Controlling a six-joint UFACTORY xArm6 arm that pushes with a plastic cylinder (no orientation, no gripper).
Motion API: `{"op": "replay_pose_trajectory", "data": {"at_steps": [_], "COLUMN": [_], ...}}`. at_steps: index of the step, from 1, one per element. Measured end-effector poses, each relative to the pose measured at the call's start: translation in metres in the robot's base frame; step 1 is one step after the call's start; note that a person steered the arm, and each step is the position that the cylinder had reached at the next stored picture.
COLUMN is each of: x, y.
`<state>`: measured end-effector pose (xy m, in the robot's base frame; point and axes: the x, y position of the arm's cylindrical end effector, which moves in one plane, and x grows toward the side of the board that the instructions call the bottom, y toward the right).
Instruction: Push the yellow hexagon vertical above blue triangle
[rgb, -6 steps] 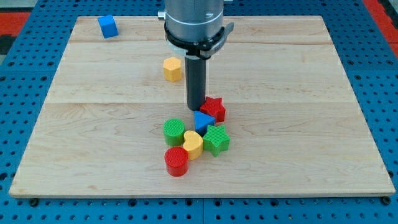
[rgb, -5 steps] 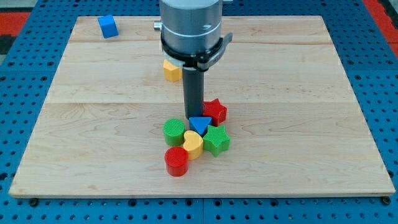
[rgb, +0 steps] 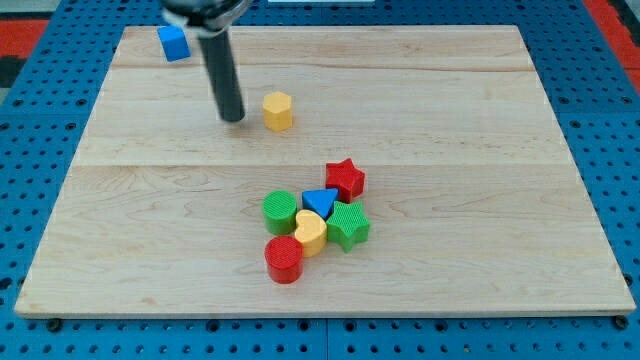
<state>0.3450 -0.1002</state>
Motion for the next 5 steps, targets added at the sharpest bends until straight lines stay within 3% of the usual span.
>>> {"op": "replay_pose_trajectory", "data": {"at_steps": [1, 2, 3, 4, 5], "x": [-0.023, -0.001, 0.043, 0.003, -0.013], "y": [0.037, 0.083, 0.085, 0.089, 0.048]}}
